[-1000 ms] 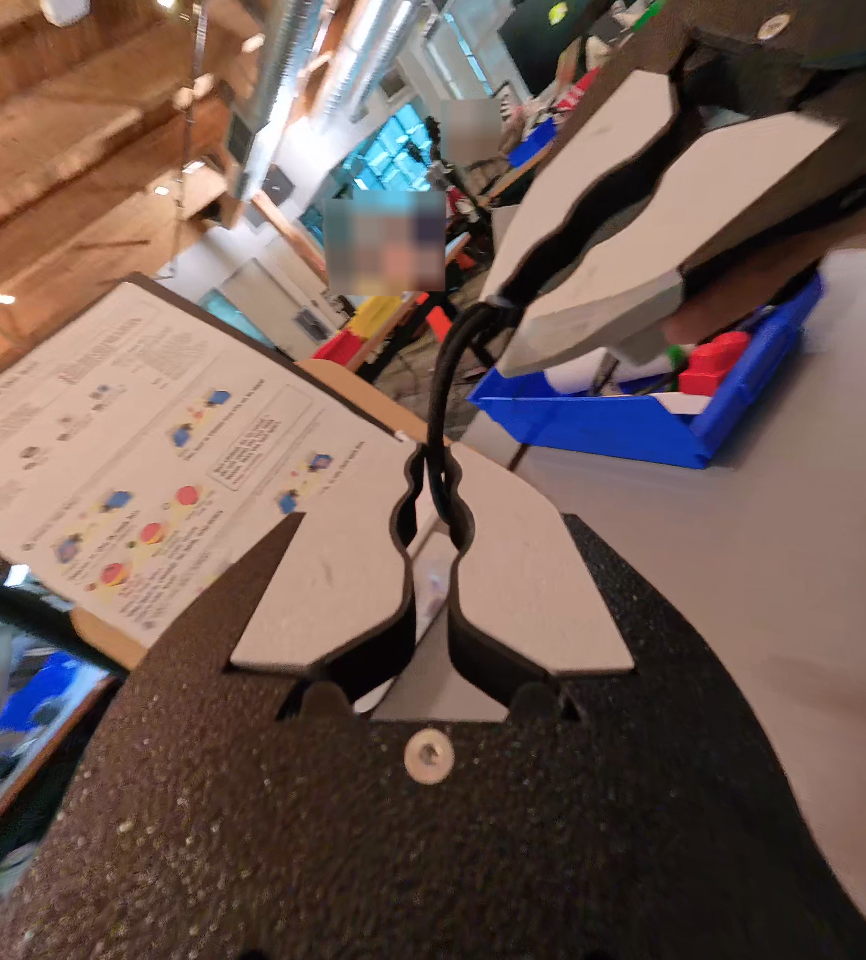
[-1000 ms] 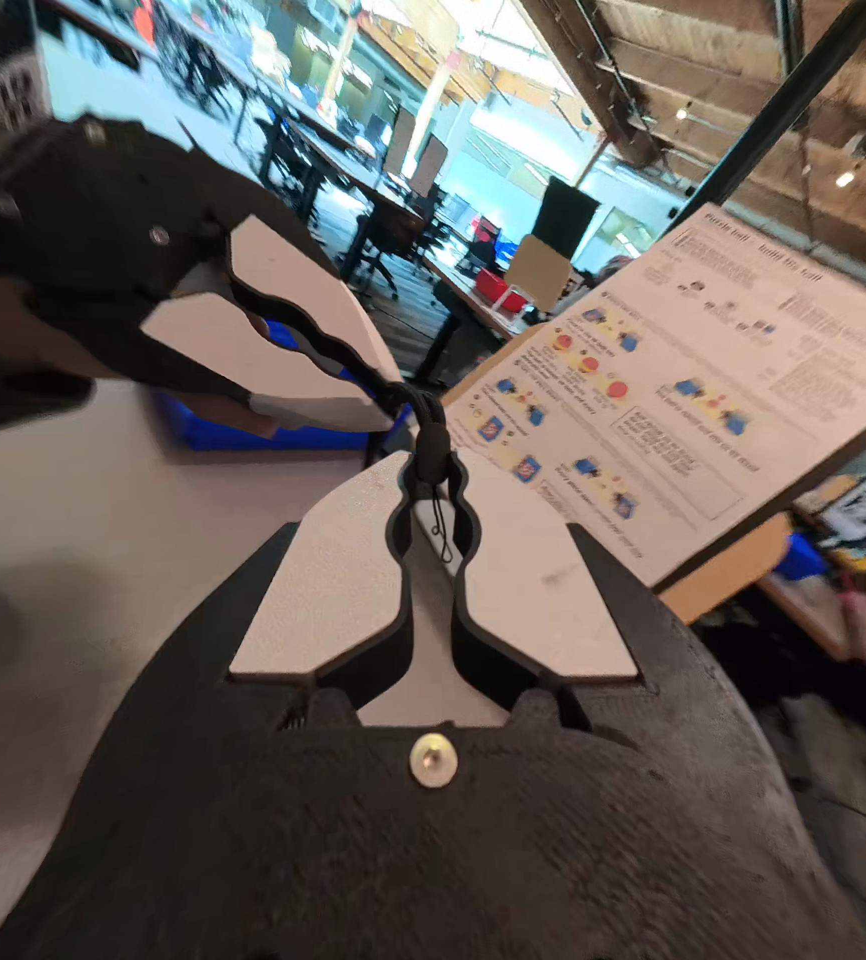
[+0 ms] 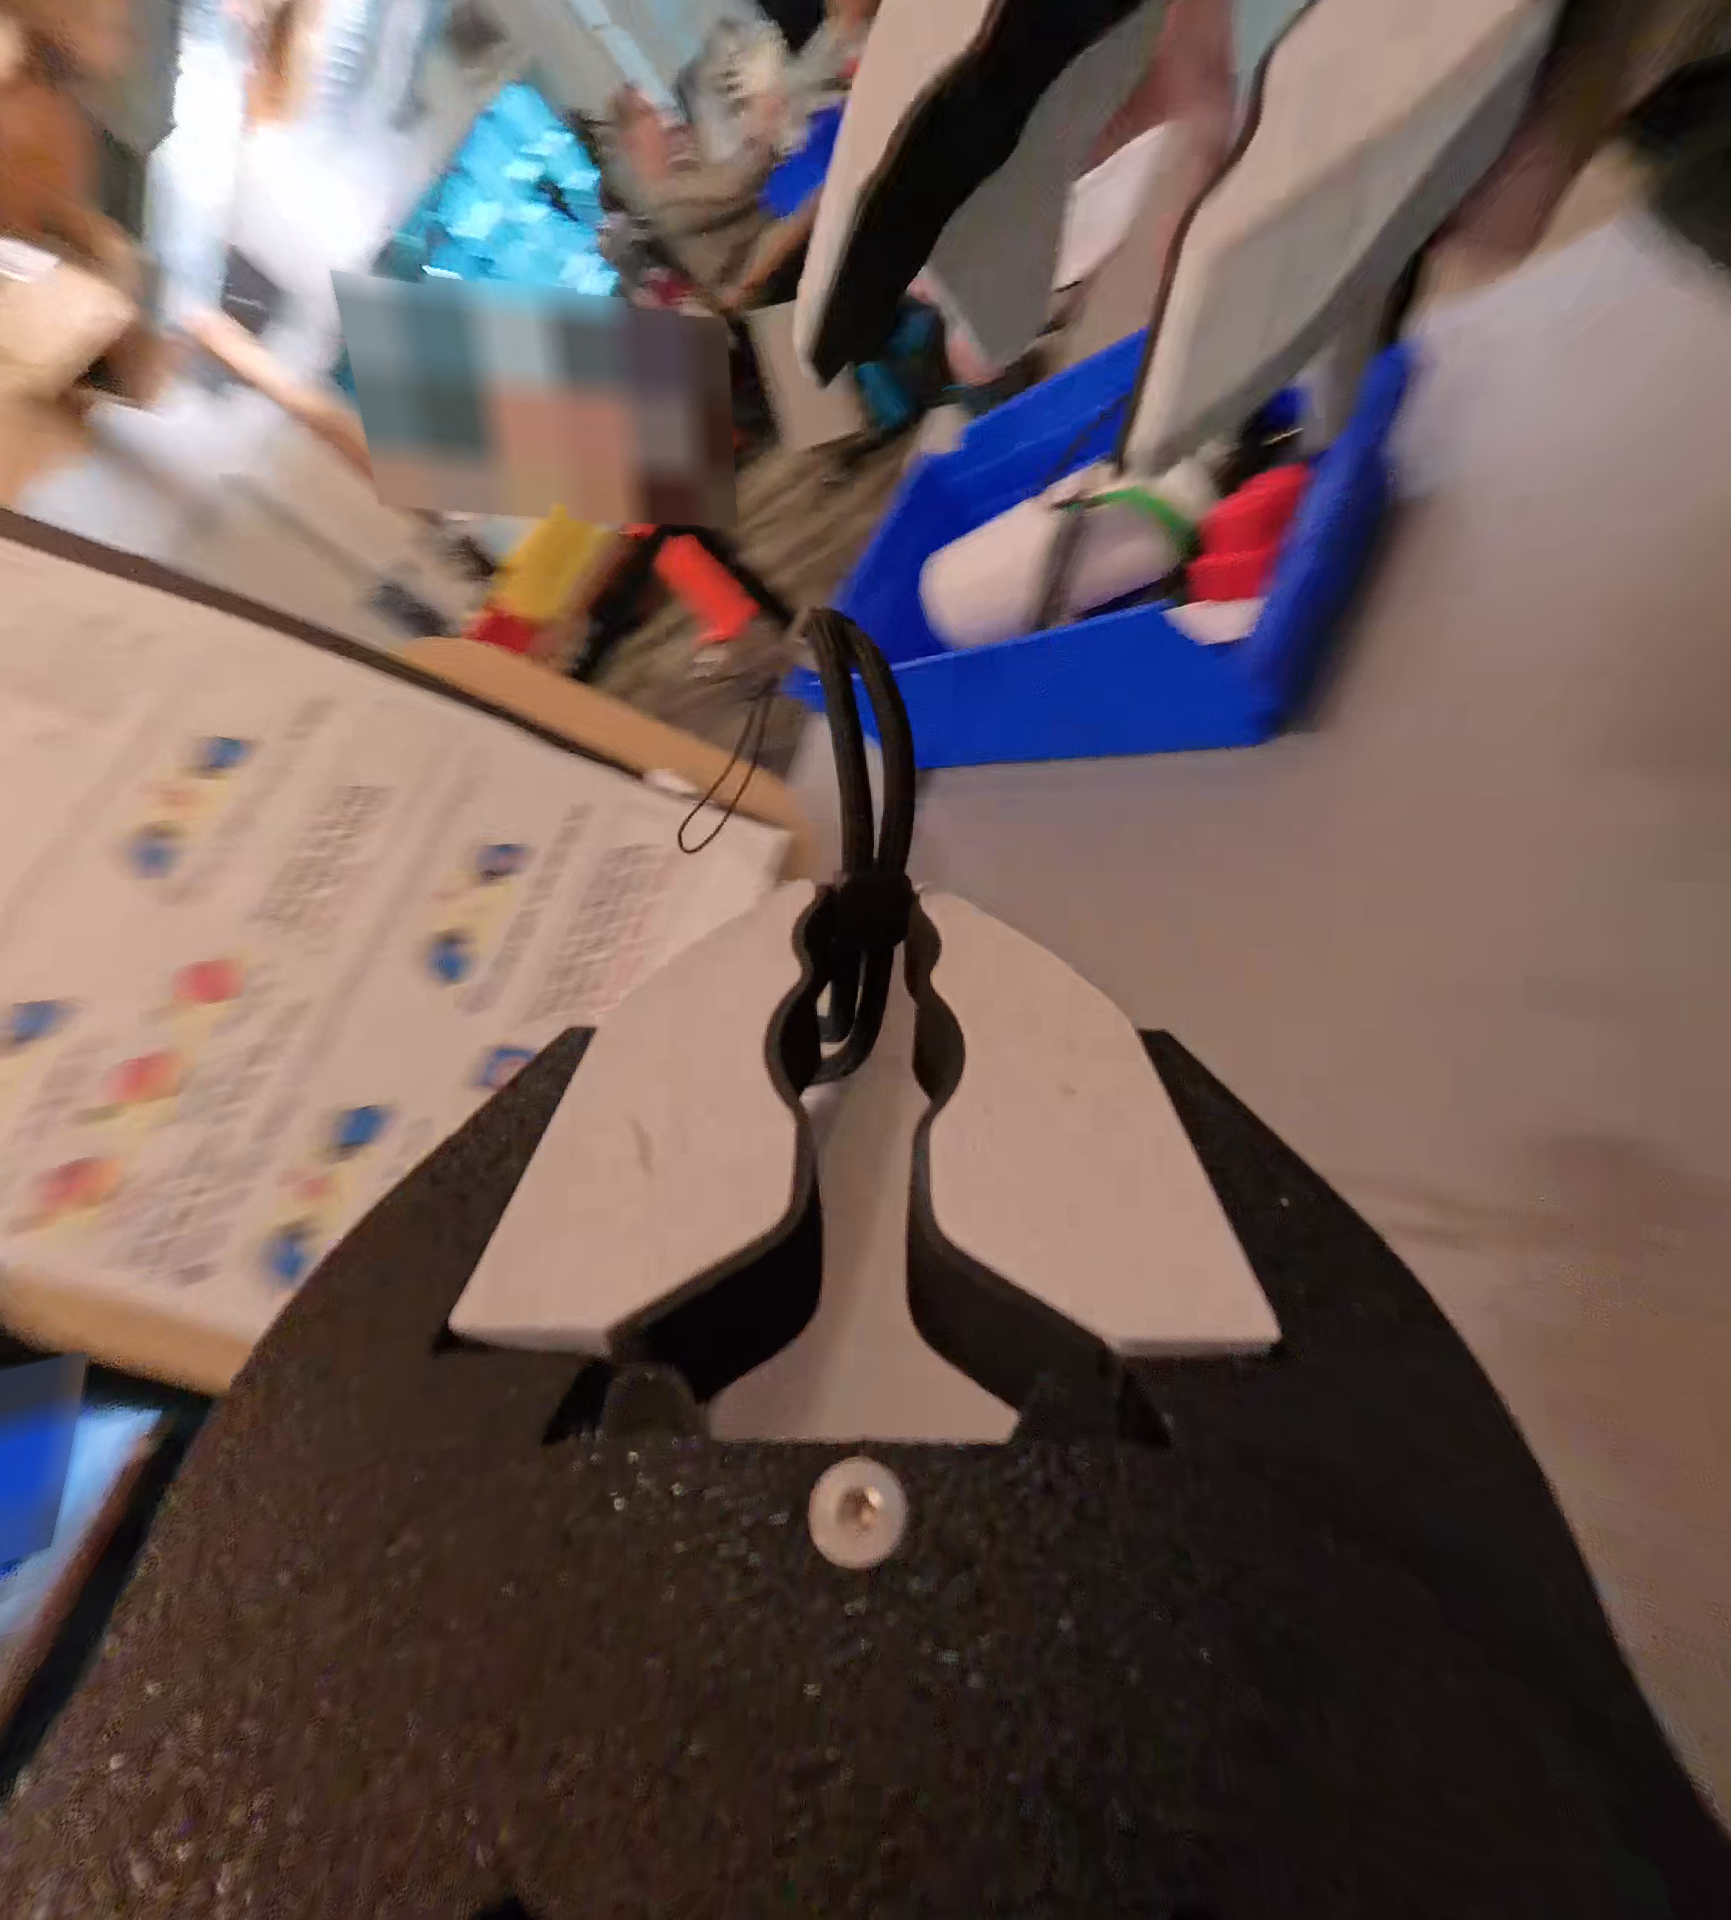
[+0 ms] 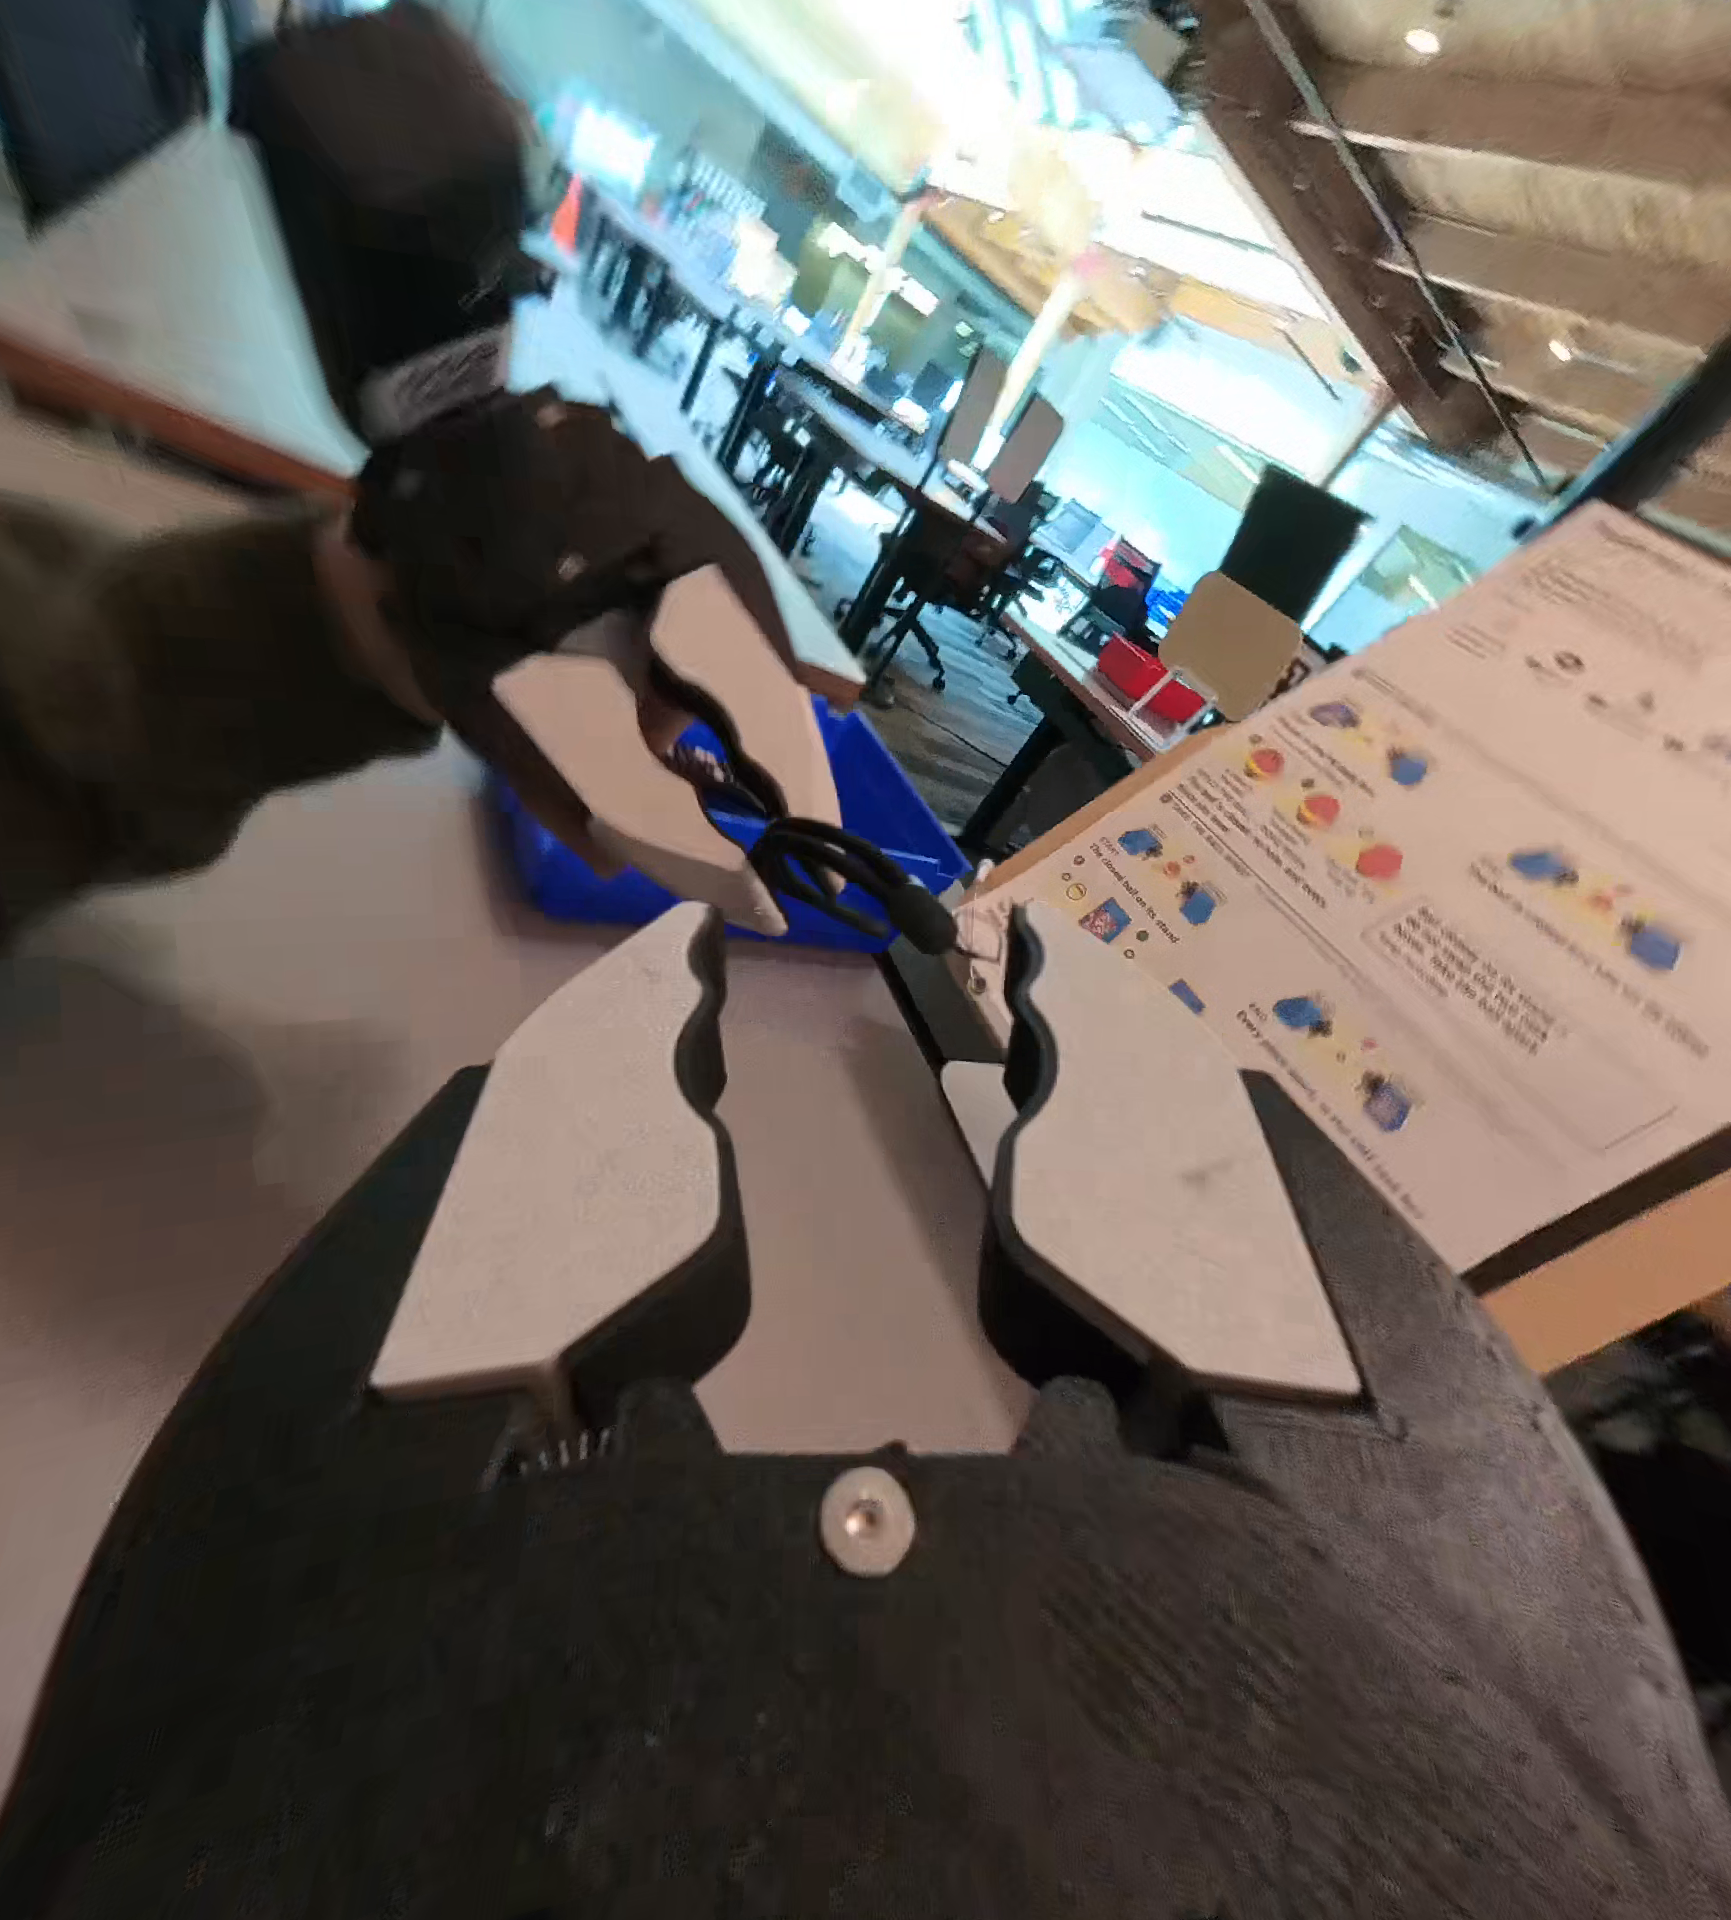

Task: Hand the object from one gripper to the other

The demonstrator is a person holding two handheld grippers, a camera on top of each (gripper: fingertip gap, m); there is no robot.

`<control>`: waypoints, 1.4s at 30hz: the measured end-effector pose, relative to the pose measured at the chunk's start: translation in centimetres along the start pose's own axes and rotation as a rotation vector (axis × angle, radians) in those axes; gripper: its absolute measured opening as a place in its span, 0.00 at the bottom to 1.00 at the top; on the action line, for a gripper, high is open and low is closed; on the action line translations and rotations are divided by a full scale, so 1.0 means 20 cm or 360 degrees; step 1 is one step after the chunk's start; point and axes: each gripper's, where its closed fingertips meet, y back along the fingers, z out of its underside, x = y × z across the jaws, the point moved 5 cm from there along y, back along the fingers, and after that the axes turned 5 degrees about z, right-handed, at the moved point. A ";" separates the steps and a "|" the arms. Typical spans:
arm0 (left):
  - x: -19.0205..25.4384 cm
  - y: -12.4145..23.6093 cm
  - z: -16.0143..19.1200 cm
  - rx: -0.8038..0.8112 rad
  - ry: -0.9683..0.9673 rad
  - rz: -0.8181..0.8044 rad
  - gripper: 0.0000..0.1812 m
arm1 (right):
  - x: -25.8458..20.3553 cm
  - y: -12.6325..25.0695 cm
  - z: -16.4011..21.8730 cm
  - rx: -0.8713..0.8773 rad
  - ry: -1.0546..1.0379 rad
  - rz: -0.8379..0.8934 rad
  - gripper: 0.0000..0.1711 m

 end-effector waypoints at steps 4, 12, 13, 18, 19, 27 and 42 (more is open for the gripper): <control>-0.04 0.01 -0.05 -0.0003 -0.0332 -0.0308 0.07 | 0.01 0.02 -0.01 0.0031 -0.0080 0.0016 0.34; -0.04 0.02 -0.13 -0.0084 -0.0942 -0.0748 0.07 | 0.03 -0.01 0.00 0.0169 -0.1483 -0.0530 0.32; -0.04 0.01 -0.13 -0.0107 -0.0995 -0.0766 0.07 | 0.05 -0.01 0.01 0.0204 -0.1551 -0.0544 0.30; 0.01 -0.04 -0.14 -0.0152 -0.1162 -0.0766 0.07 | 0.08 -0.06 0.07 0.0166 -0.1574 -0.0354 0.30; 0.02 -0.05 -0.14 -0.0145 -0.1181 -0.0759 0.07 | 0.08 -0.07 0.07 0.0158 -0.1569 -0.0355 0.25; 0.02 -0.05 -0.14 -0.0080 -0.1000 -0.0695 0.07 | 0.09 -0.06 0.07 0.0108 -0.1193 -0.0224 0.09; 0.02 0.04 -0.13 0.0616 0.0573 0.0300 0.34 | 0.15 0.10 -0.04 0.0224 -0.0119 0.0175 0.09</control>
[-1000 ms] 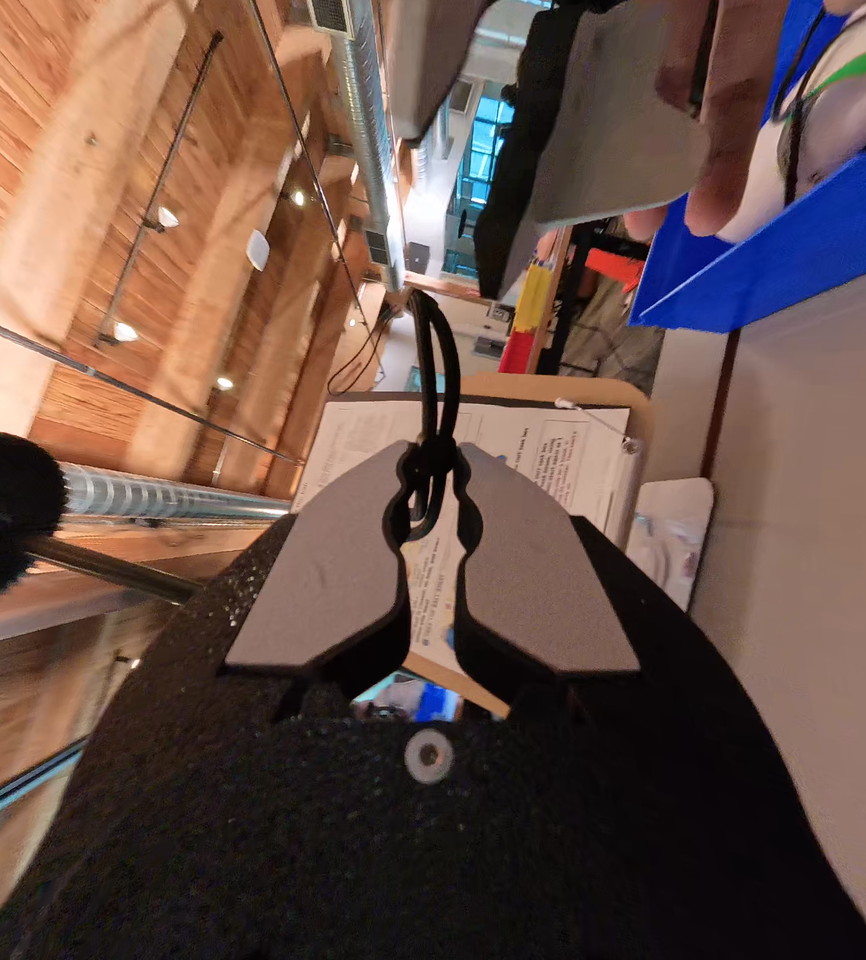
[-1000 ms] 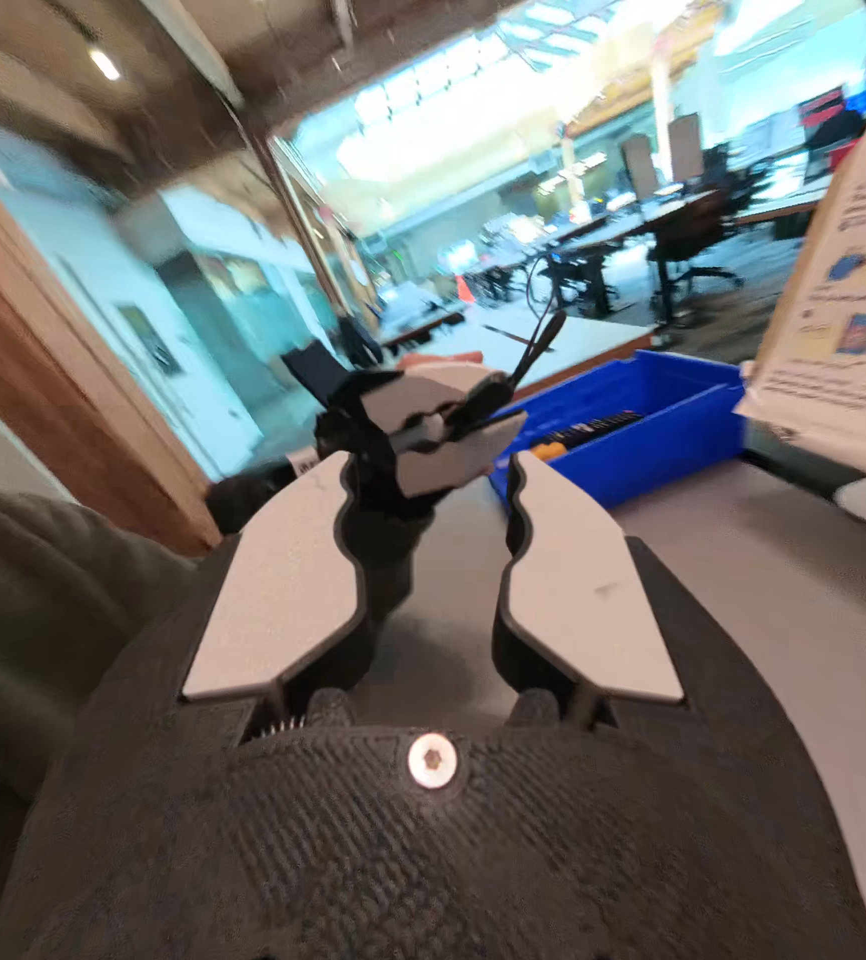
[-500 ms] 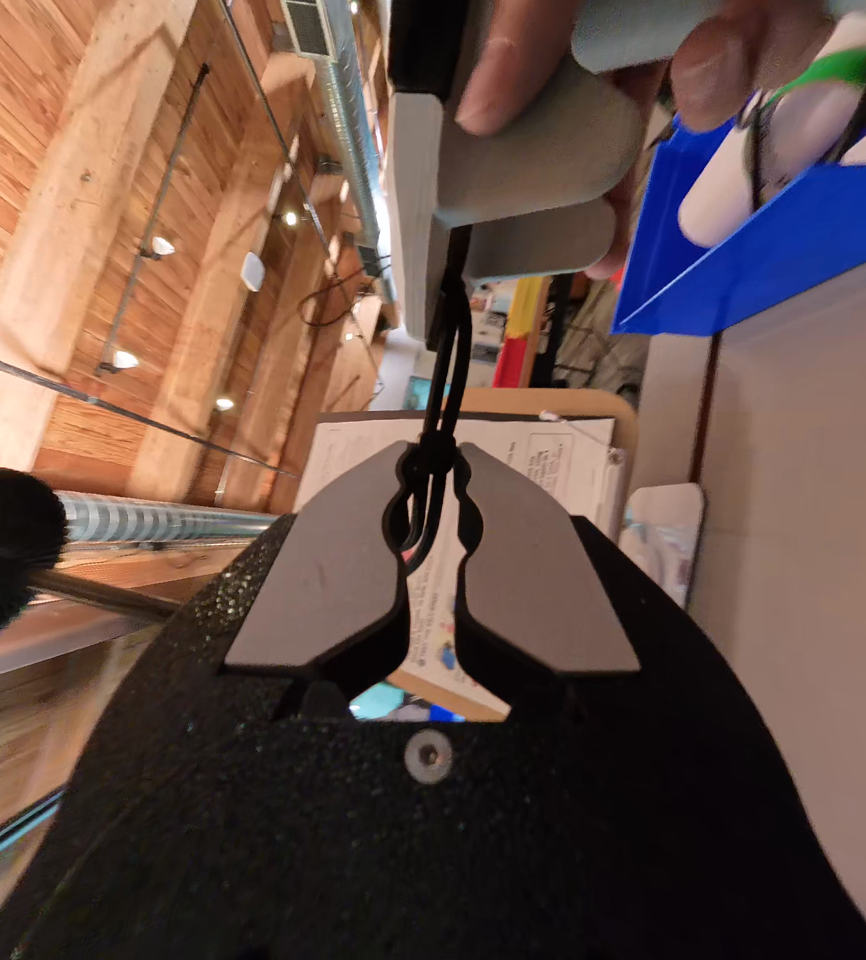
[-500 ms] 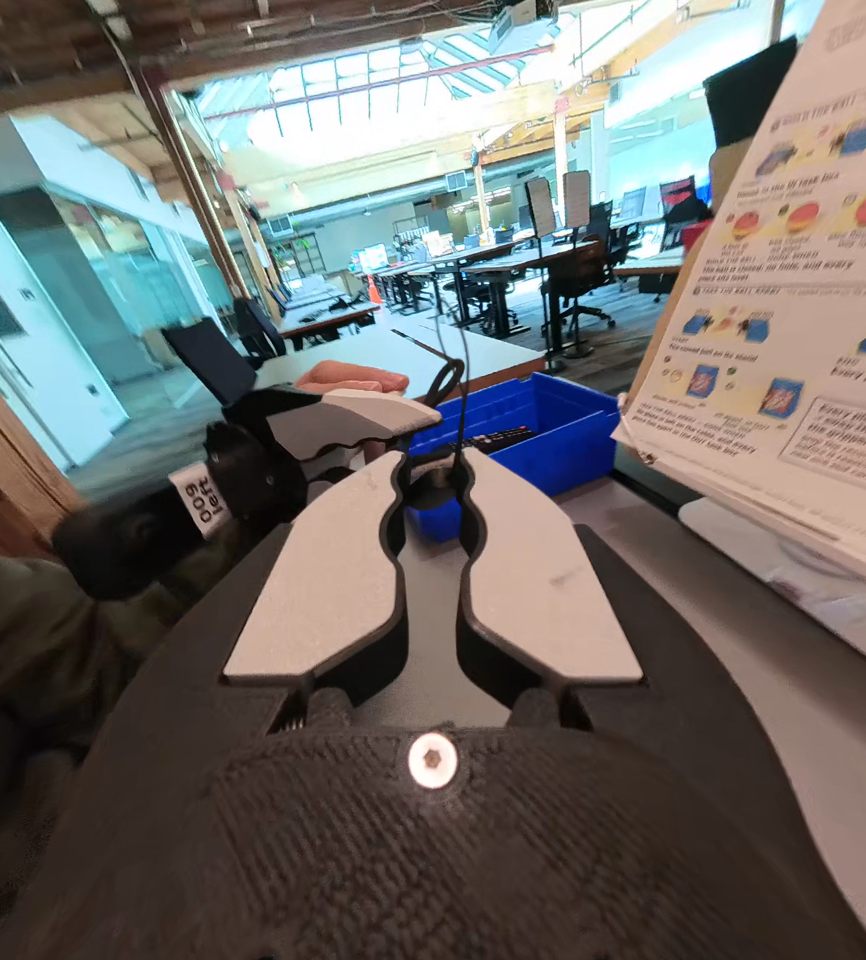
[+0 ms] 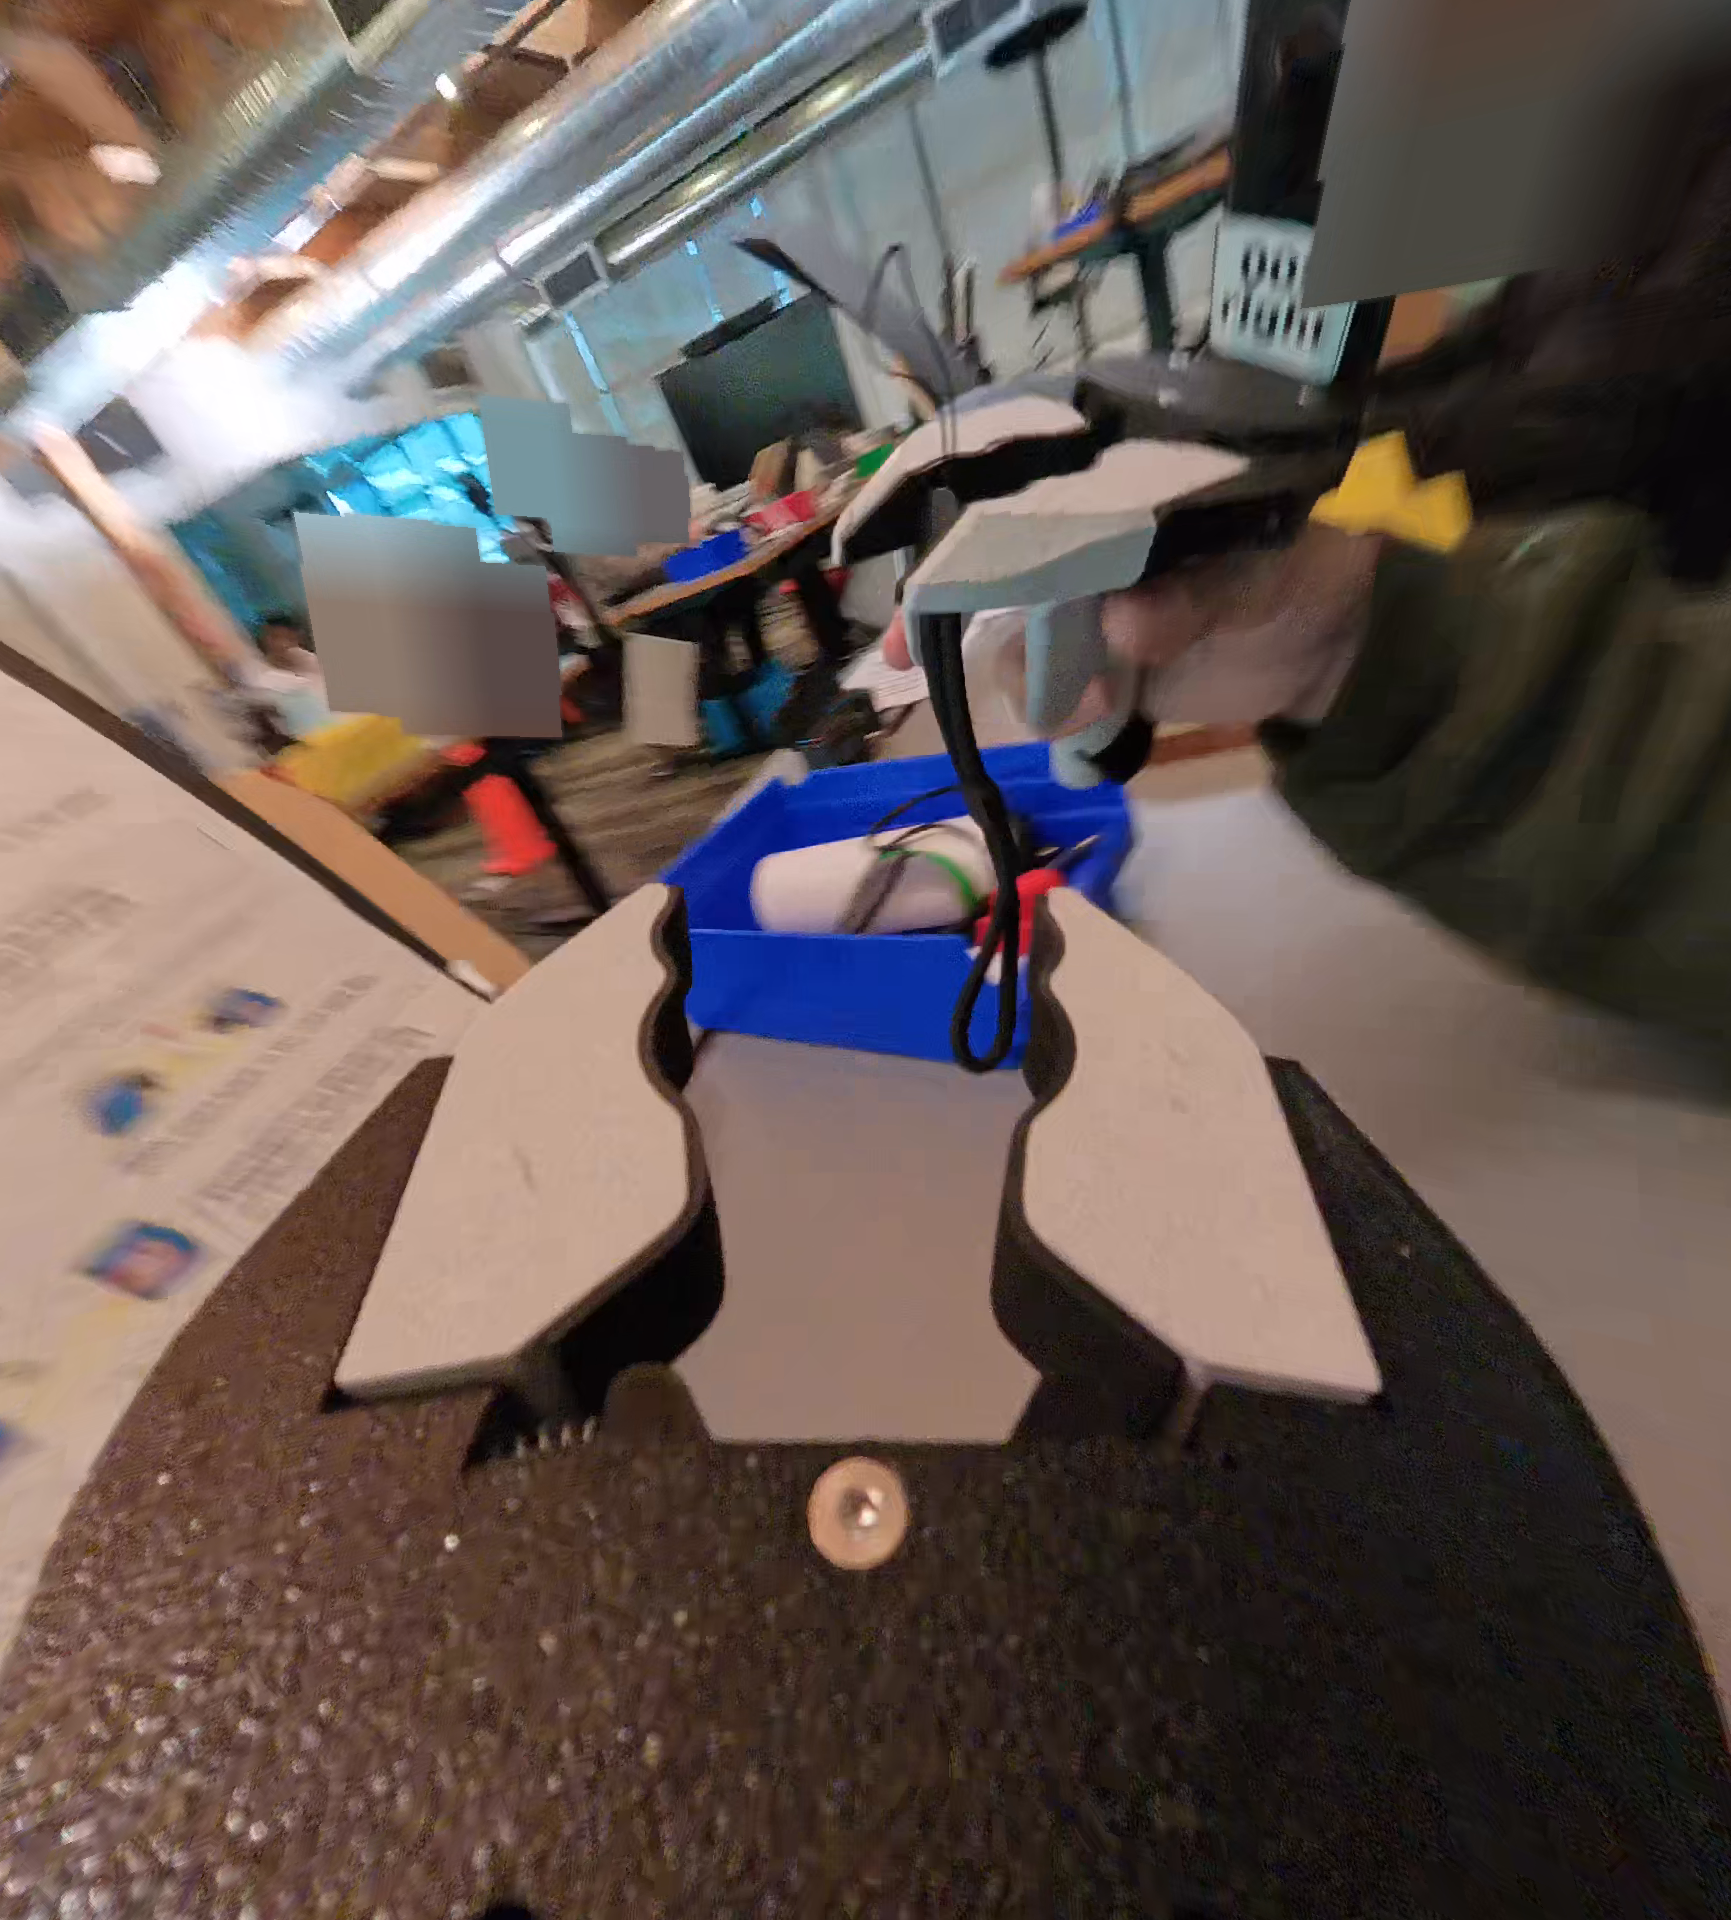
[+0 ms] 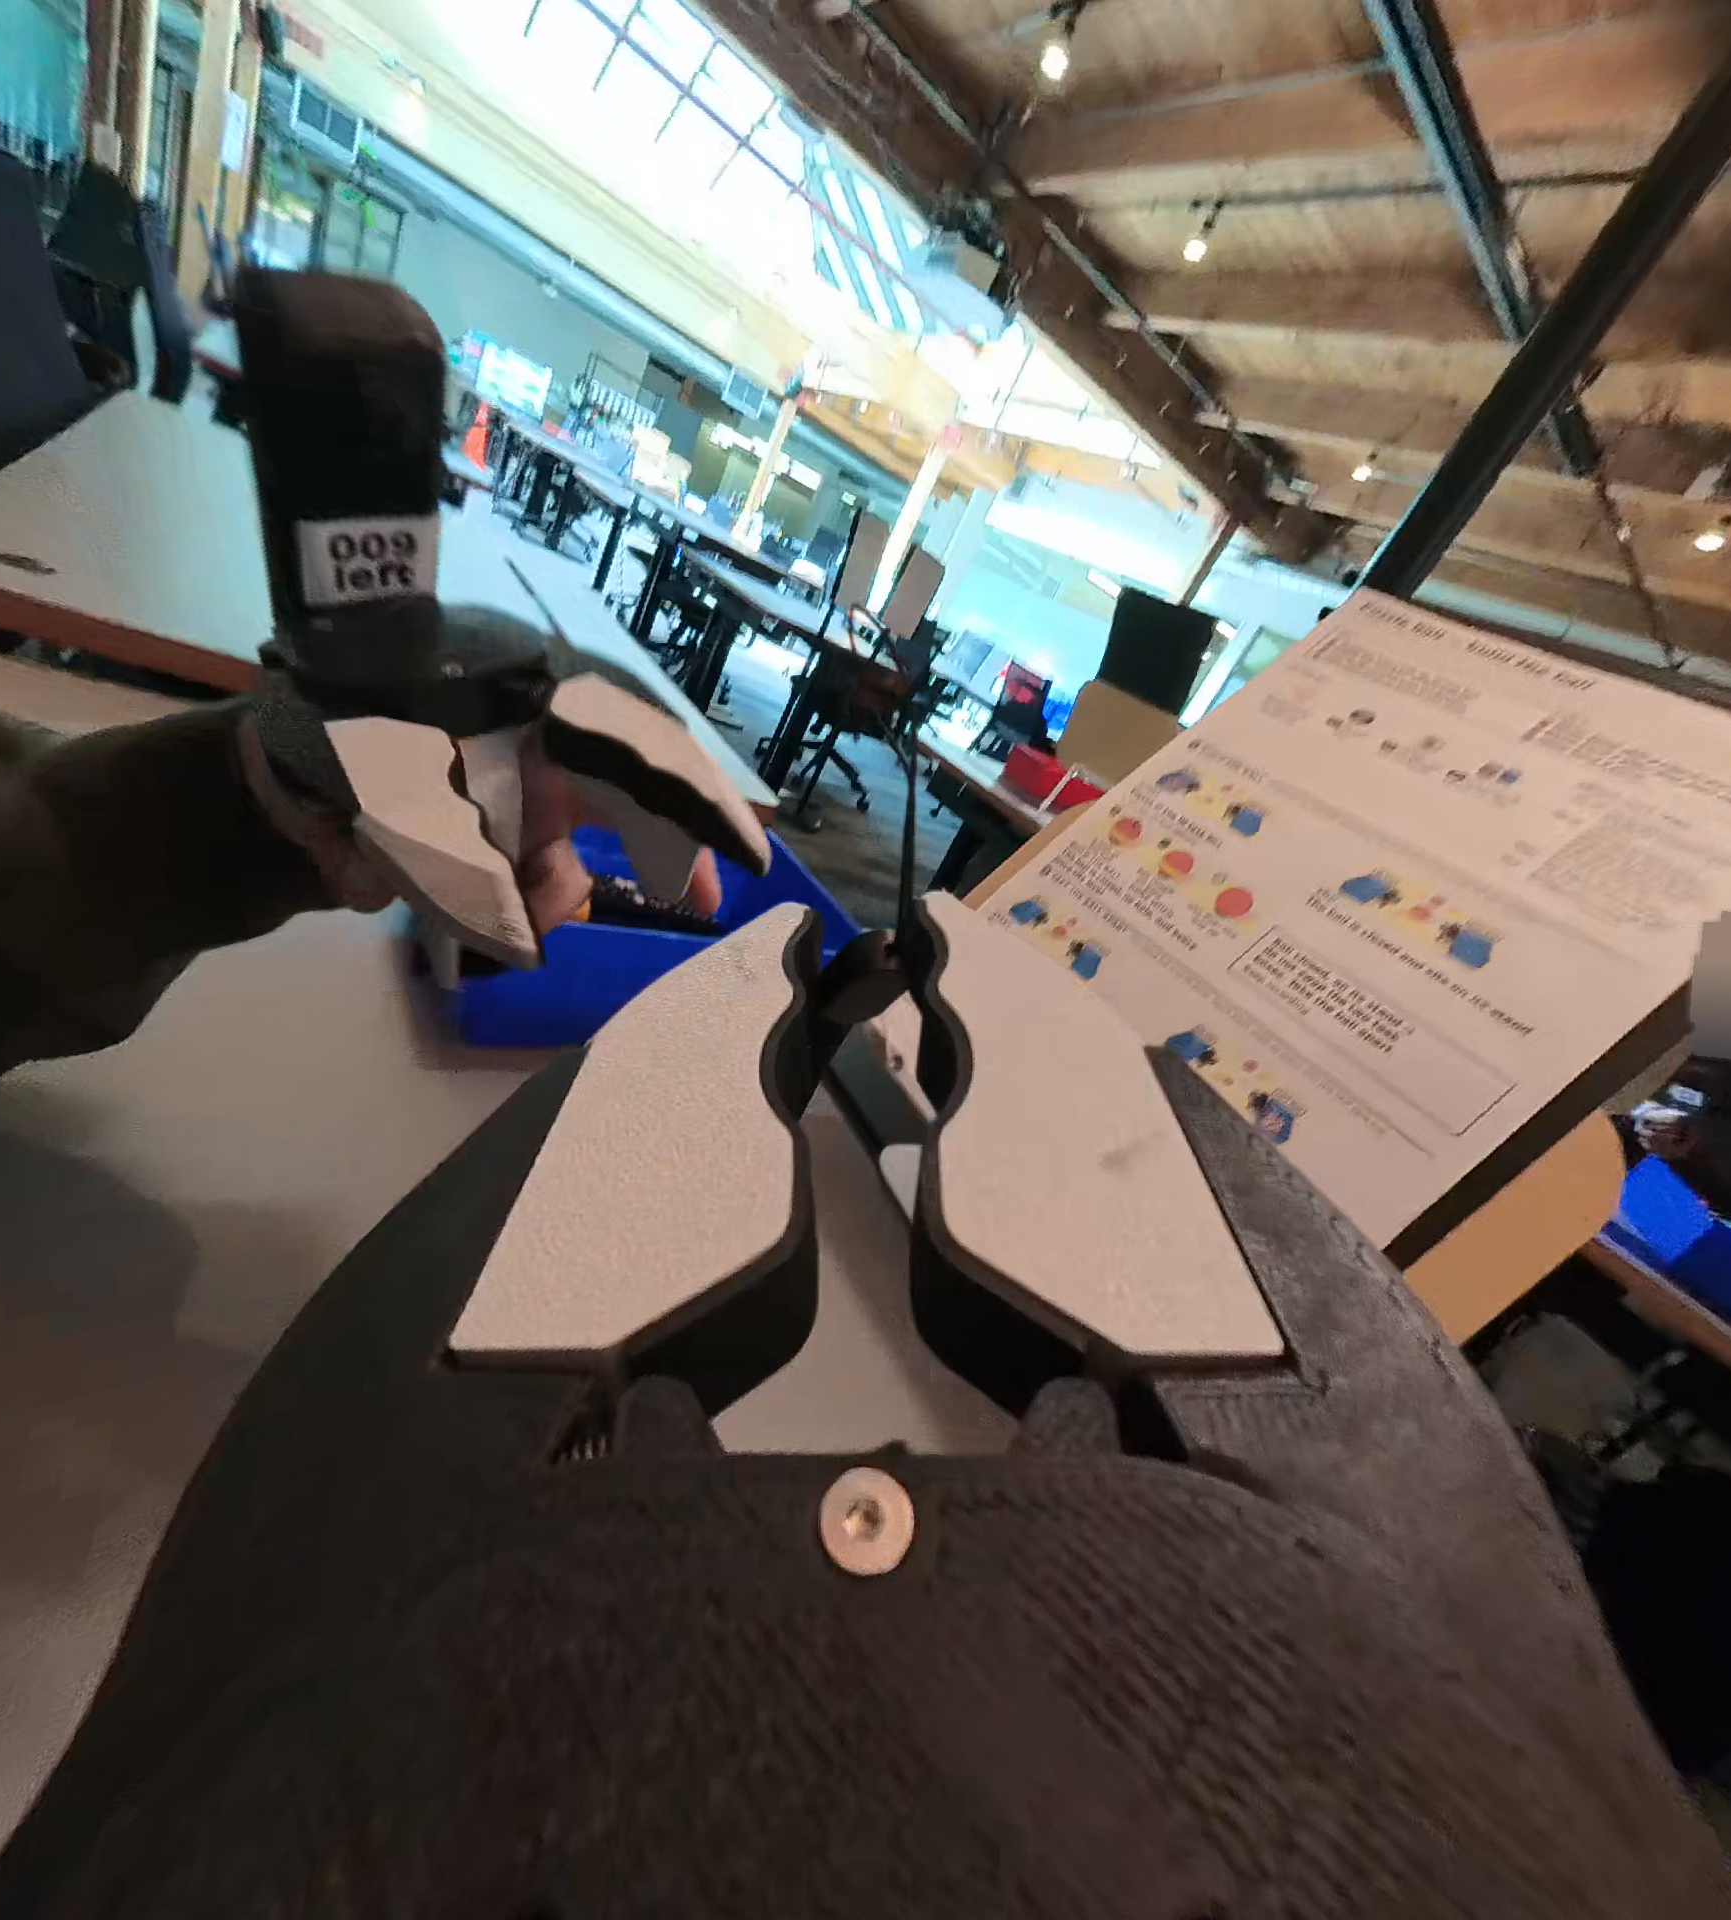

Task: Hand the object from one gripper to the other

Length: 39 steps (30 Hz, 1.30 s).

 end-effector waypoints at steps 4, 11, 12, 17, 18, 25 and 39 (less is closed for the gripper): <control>-0.03 0.03 0.07 0.0060 0.0462 0.0198 0.34 | 0.04 0.03 -0.07 0.0217 -0.0185 0.0058 0.09; 0.04 -0.09 0.15 0.0026 0.0338 0.0308 0.35 | 0.08 0.02 -0.15 0.0653 -0.0767 0.0058 0.09; 0.06 -0.11 0.14 0.0022 0.0281 0.0328 0.34 | 0.09 0.02 -0.16 0.0738 -0.0874 0.0061 0.09; 0.10 -0.19 0.00 0.0392 0.0282 0.0276 0.29 | 0.10 -0.01 -0.13 0.0929 -0.1232 0.0048 0.09; 0.09 -0.19 -0.04 0.0514 0.0316 0.0218 0.26 | 0.09 -0.02 -0.12 0.0943 -0.1256 0.0045 0.09; 0.08 -0.18 -0.12 0.0669 0.0360 0.0118 0.18 | 0.06 -0.07 -0.10 0.0935 -0.1344 0.0044 0.09; 0.03 -0.14 -0.11 0.0508 0.0176 -0.0097 0.03 | 0.04 -0.10 -0.07 0.0717 -0.1172 0.0076 0.09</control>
